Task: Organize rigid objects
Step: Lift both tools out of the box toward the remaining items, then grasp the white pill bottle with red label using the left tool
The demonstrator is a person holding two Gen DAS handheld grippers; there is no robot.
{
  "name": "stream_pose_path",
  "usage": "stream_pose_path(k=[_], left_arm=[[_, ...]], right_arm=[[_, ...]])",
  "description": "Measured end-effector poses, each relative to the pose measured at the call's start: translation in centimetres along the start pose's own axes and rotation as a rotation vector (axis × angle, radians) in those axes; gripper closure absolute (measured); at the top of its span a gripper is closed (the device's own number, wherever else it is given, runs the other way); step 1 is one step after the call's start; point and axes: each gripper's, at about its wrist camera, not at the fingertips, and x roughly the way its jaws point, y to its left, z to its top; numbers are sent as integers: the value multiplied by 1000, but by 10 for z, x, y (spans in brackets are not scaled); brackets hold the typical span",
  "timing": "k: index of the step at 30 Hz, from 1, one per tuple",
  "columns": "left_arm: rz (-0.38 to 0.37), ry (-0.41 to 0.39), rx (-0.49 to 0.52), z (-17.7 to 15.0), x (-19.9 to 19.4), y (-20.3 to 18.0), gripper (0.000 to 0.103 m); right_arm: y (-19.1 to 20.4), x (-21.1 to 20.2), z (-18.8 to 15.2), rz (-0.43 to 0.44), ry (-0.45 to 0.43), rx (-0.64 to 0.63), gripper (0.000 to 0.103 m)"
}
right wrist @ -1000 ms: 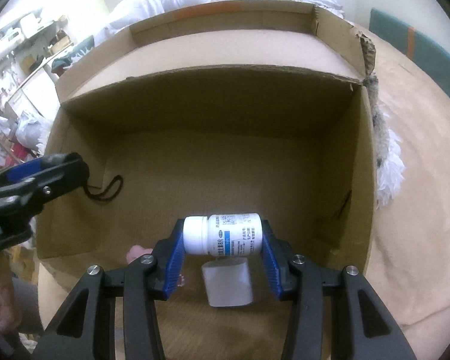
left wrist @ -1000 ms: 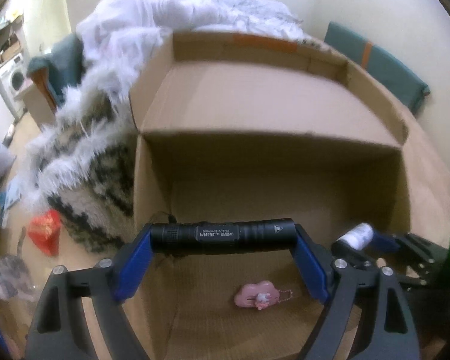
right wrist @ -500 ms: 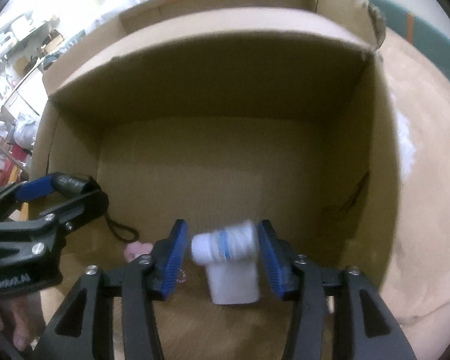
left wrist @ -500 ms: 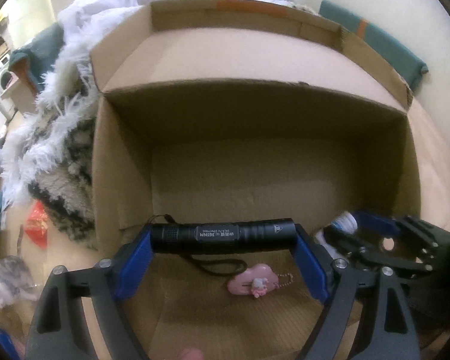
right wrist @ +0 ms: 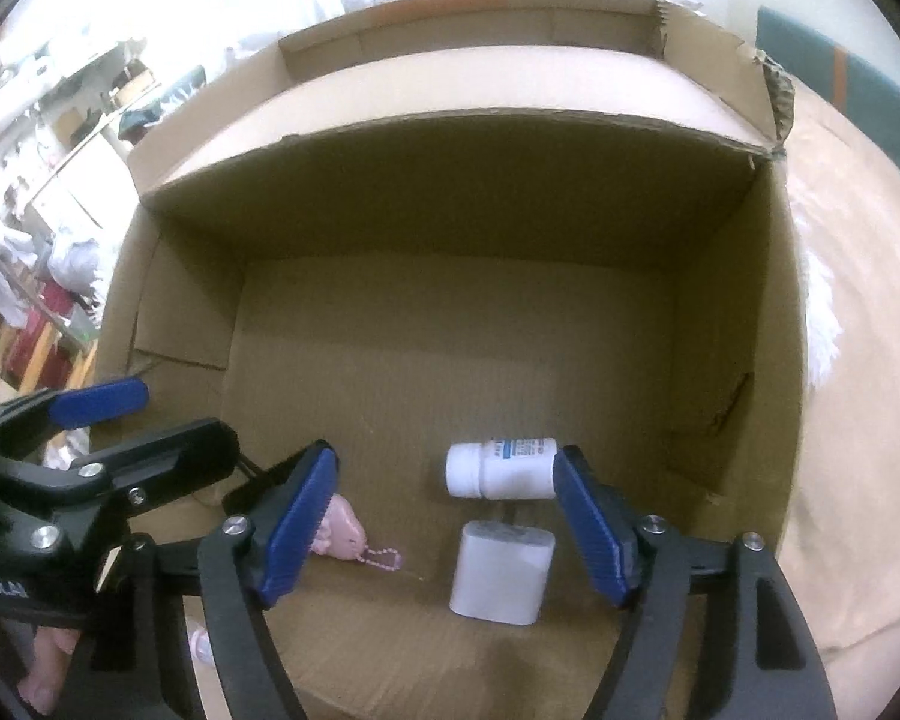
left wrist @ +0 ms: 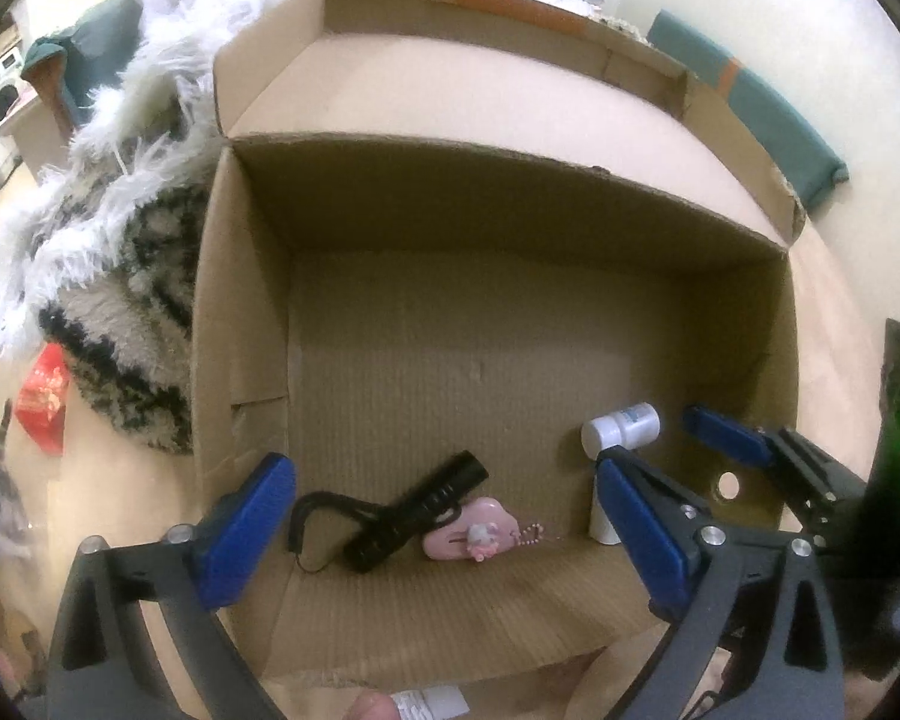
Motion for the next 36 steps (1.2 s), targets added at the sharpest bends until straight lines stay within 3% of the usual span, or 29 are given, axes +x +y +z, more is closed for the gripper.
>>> stream_pose_path(k=[9,15,19,24,27,33,36], left_arm=[[-14,-44,-18,-2,-39,9,2],[-37,-68,-51,-13,-65,25,2],[-7,-66,-68,-30,-74,36,2],[14,-4,-136,-65,-64,47,2],[66,44,-128,-89,-51,39,2],[93,142,-109,-126,-17,20,3],[124,145,-83,-131,-8,13,13]], right_arm=[[4,-16,-15,-67,-42,-38,24],[-12,-46,-27,-80,-67,16,24],[-21,-57,-40,-59,-61,83,24],[-24,-71,-59,-28,-49,117,24],[-25,-74,-69,39,-28,172,24],[-29,-73,-92,49,24,229,24],[-29,-67,-97,61,54,240,24]])
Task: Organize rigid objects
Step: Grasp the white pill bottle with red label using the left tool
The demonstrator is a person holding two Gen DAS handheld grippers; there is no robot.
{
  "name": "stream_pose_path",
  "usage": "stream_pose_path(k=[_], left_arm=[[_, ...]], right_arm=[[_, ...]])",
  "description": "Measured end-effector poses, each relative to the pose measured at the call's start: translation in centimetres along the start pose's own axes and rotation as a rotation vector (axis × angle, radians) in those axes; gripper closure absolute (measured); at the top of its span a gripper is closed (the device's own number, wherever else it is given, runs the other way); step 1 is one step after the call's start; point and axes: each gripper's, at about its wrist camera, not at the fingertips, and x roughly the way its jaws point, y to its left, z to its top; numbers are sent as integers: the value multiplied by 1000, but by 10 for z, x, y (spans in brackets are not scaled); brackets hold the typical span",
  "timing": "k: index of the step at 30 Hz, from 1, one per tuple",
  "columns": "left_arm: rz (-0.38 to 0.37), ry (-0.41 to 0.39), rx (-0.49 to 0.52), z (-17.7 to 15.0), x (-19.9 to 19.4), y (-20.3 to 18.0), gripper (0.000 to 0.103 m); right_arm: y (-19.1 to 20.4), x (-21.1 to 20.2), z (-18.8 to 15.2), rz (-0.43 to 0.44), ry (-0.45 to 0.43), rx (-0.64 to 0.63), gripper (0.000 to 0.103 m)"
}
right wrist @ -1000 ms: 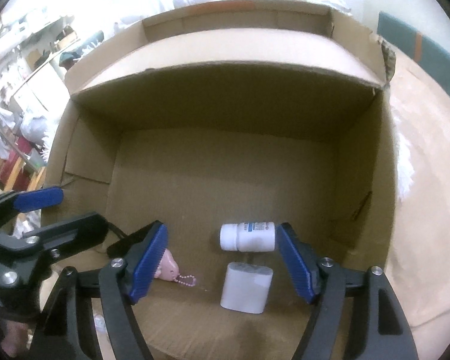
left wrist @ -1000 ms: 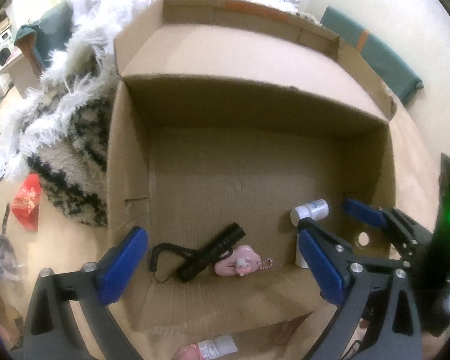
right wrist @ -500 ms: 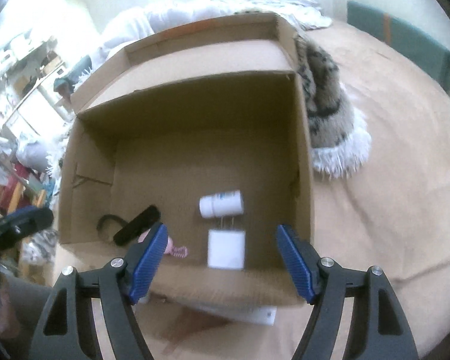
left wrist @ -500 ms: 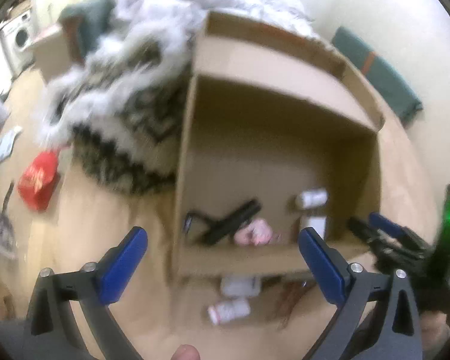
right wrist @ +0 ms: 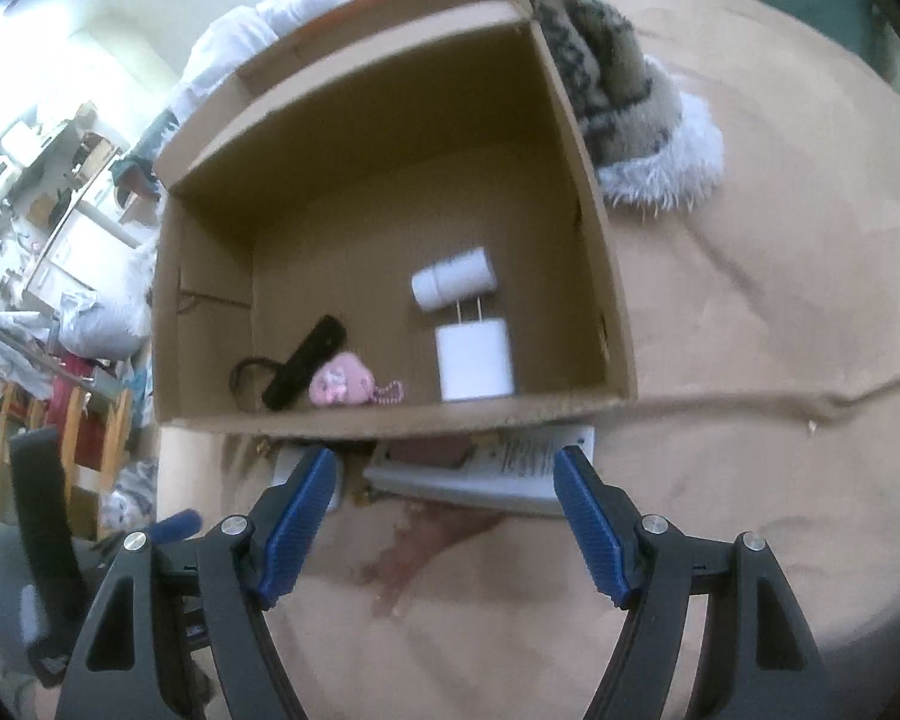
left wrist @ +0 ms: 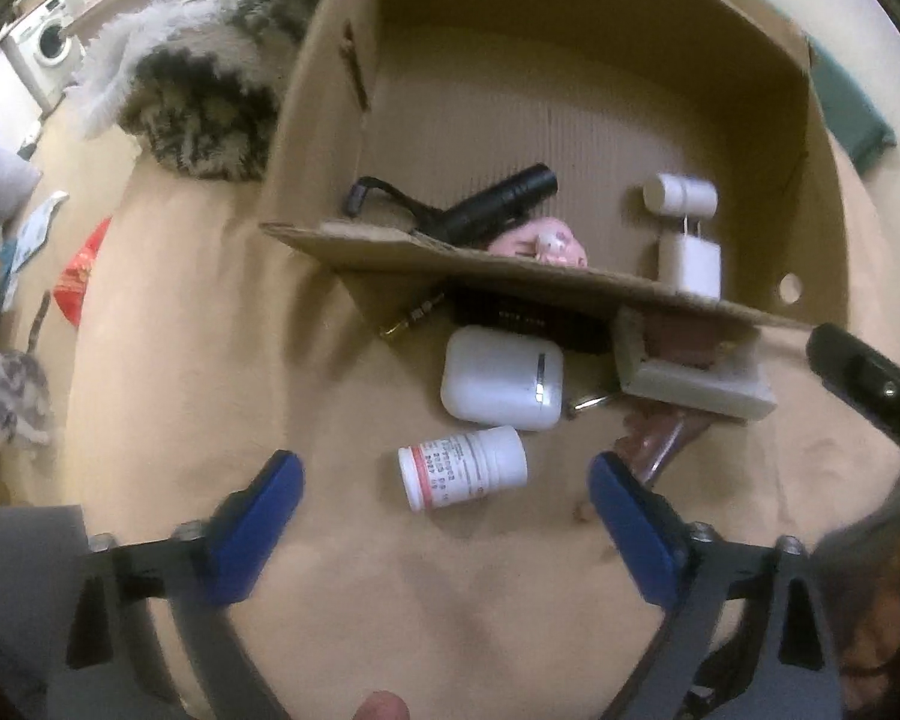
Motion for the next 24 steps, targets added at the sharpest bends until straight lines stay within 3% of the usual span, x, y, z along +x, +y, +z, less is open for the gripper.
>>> stream_pose_path(k=[10,12,14,24], left_arm=[[28,42,11,-4,25,-8,17],[27,45,10,-4,28,-6,32],[20,61,15,-4,32,-7,55],[35,68,35,-6,34,-13,55]], right_arm=[[15,38,3,-93,78,-79,24],[22,49,6,-126,90,-123,24],[28,60,7,-147,105,-157,24],[35,89,9,-226,100,-187,23]])
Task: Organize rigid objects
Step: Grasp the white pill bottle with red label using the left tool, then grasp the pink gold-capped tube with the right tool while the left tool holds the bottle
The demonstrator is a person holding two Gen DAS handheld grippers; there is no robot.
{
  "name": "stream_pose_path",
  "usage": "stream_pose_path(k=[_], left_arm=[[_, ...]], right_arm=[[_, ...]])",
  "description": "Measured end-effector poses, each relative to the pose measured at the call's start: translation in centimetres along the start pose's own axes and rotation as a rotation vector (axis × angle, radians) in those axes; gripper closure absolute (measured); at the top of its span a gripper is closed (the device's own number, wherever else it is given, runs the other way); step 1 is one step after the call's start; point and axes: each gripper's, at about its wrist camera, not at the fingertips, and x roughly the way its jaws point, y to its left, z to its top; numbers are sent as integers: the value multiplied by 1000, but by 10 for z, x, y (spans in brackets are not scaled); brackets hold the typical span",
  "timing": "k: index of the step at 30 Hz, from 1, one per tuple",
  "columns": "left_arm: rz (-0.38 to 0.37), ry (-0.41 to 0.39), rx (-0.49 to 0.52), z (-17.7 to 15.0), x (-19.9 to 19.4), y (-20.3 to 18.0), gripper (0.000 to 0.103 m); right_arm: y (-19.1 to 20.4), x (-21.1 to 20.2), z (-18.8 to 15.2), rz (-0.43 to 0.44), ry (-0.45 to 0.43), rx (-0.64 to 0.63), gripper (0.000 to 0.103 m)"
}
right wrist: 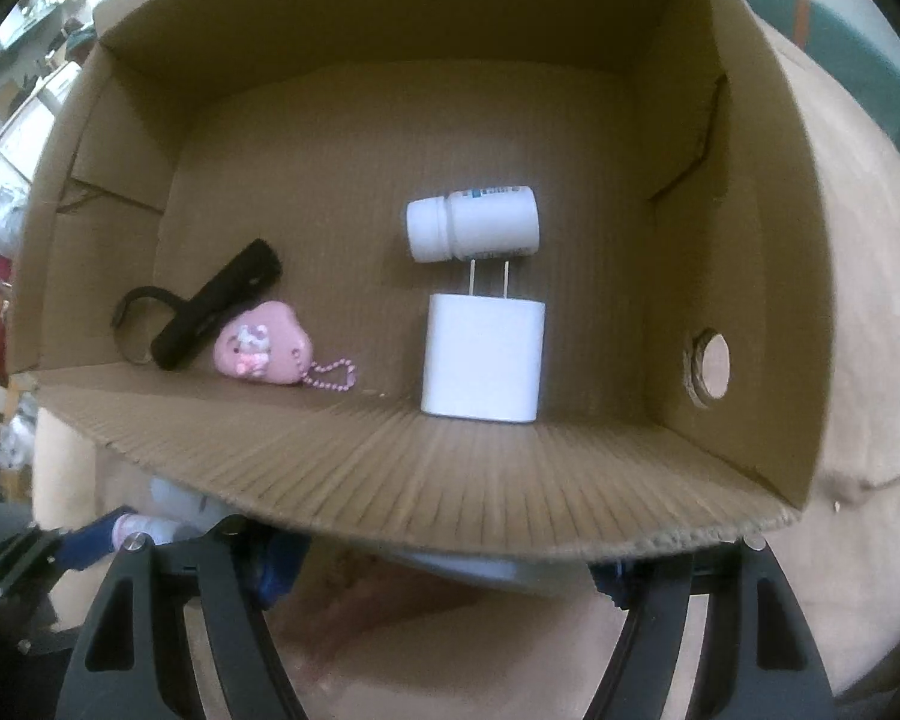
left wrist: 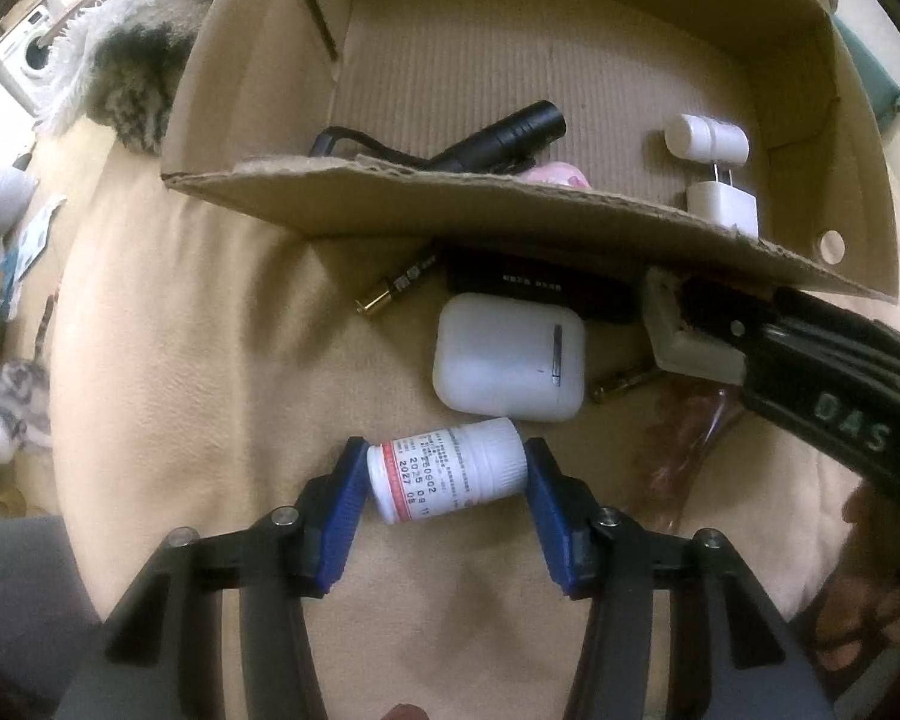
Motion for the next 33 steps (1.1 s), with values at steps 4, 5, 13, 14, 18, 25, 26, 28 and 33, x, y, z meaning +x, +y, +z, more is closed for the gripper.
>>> stream_pose_path(k=[4,5,13,14,18,25,26,28,33], left_arm=[[5,0,3,3,3,-6,55],[6,0,4,3,2,-5,55],[15,-3,11,4,1,-13,55],[12,-3,9,4,0,-13,55],[19,-13,11,4,-7,-11,55],[30,-54,3,5,-31,-10,55],[34,-60,6,5,-34,-10,55],[41,-80,15,4,-42,-10,55],[12,-102,10,3,-57,-11,55]], right_arm=[[3,2,-2,-19,-15,2,22],[4,2,-3,-26,-17,-9,23],[8,0,-5,-20,-26,-34,38],[5,1,-6,-16,-28,-31,38],[0,-5,-13,-9,-44,-21,38],[-7,-22,-28,11,-63,4,38],[-8,-23,-28,8,-65,1,38],[-9,-32,-32,18,-74,6,38],[-15,-51,-45,54,-96,44,38]])
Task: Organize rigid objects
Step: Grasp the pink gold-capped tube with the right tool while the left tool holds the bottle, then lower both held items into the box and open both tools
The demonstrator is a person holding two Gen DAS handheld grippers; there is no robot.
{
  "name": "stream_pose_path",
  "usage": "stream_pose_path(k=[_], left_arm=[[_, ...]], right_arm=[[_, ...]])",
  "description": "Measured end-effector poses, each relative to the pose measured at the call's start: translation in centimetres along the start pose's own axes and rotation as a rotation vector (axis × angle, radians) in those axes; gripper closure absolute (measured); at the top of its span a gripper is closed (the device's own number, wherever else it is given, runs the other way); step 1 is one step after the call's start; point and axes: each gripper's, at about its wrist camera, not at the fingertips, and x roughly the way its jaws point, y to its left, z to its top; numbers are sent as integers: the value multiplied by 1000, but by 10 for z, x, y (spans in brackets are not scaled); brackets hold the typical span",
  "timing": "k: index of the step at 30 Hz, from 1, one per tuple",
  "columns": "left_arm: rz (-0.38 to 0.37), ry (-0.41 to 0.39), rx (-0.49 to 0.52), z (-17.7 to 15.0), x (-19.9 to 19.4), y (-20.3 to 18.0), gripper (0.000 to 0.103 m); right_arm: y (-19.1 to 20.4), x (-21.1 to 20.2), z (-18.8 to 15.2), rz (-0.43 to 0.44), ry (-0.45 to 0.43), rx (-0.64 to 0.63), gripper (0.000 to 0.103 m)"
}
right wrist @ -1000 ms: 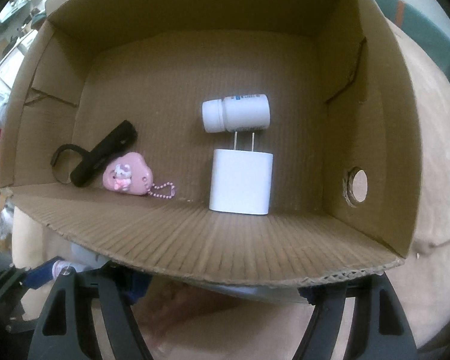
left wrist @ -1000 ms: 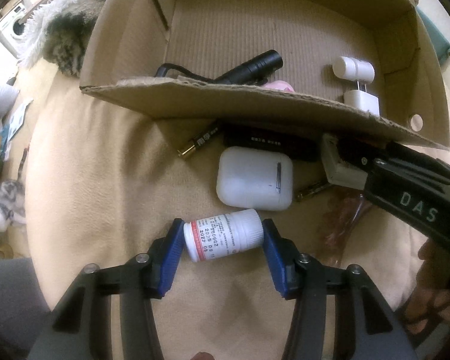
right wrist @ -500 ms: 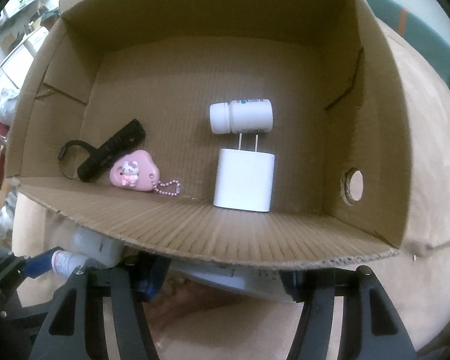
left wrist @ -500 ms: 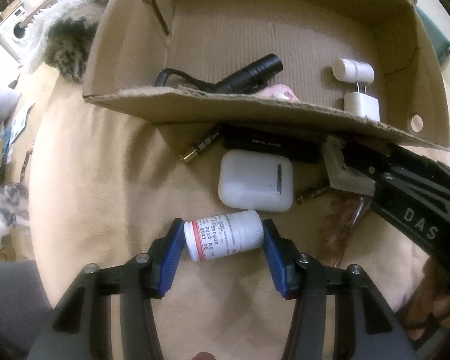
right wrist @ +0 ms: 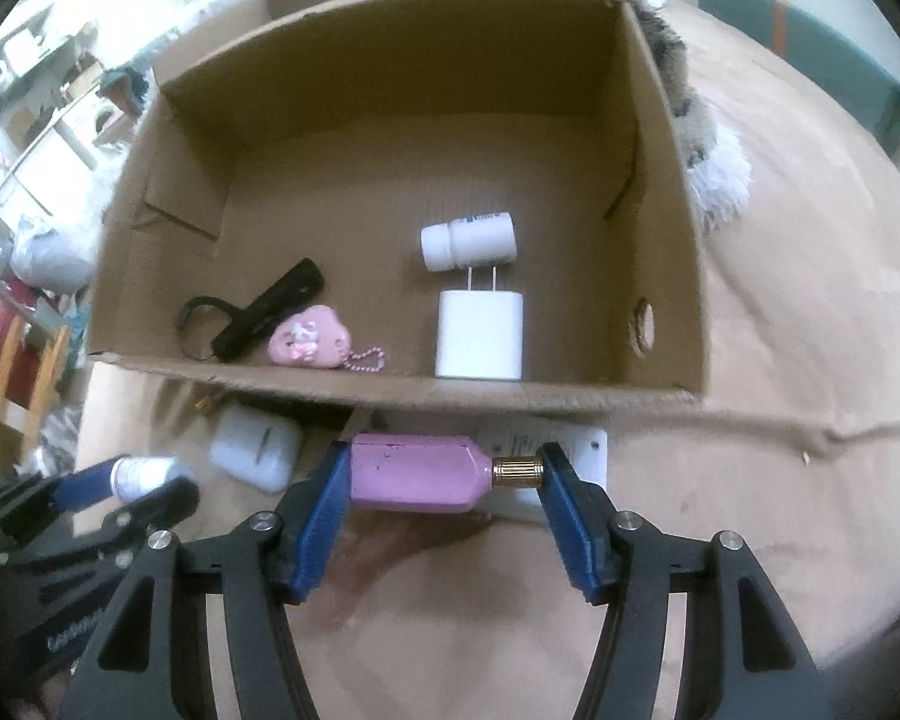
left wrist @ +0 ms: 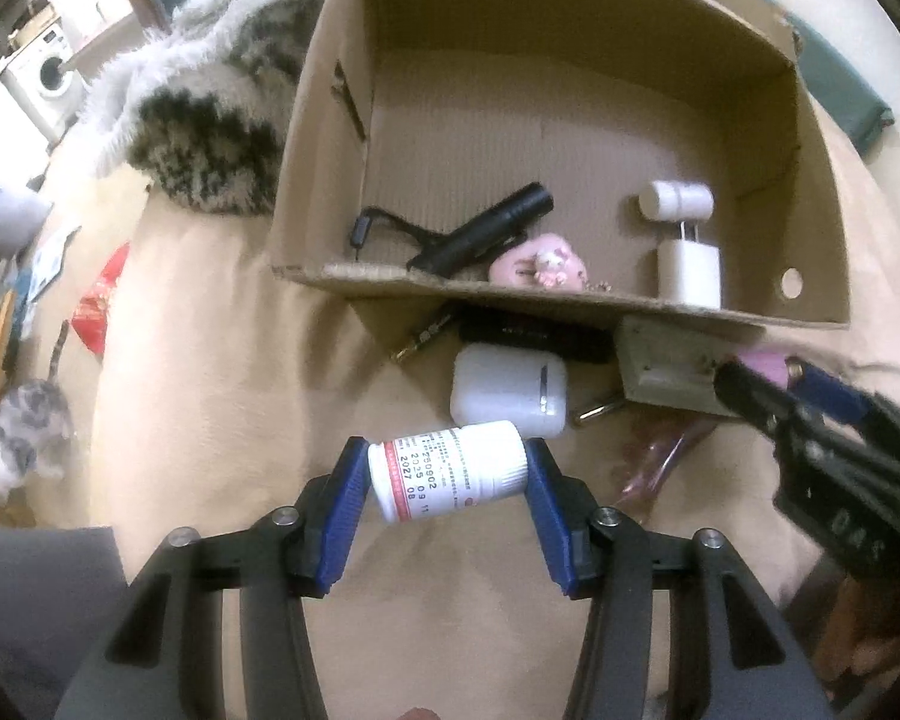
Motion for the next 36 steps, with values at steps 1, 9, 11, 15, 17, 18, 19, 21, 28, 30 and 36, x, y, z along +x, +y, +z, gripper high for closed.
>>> stream_pose_path(k=[1,9,11,15,17,18,19,21,28,30,36], left_arm=[[5,-13,5,-3,-4,-1,55],[-9,-144,36,3,-51,-1,55],[-29,-170,25,8,-62,2,55],[-46,-215,18,30,-76,7,55],[-40,-224,30,39,-80,7,55],[-35,-232,35,45,-83,7,55],[-35,-236,37,48,-85,5,55],[-45,-235,37,60,-86,6,55],[-24,-247,72,103,-80,-1,55],[-4,-252,91,114,-73,-5,55],[20,-239,118,127,-42,-11,55]], right_arm=[[-1,-5,-1,2,-9,2,38],[-14,-52,8,78,-97,64,38],[-12,-61,13,86,-110,56,38],[-11,-72,25,88,-144,29,38],[-12,-75,34,94,-160,26,38],[-12,-77,39,96,-166,25,38],[-12,-78,43,101,-175,23,38],[-11,-81,53,110,-191,14,38],[-3,-63,82,114,-200,-48,38],[0,-52,89,104,-196,-68,38],[0,-21,102,111,-162,-72,38]])
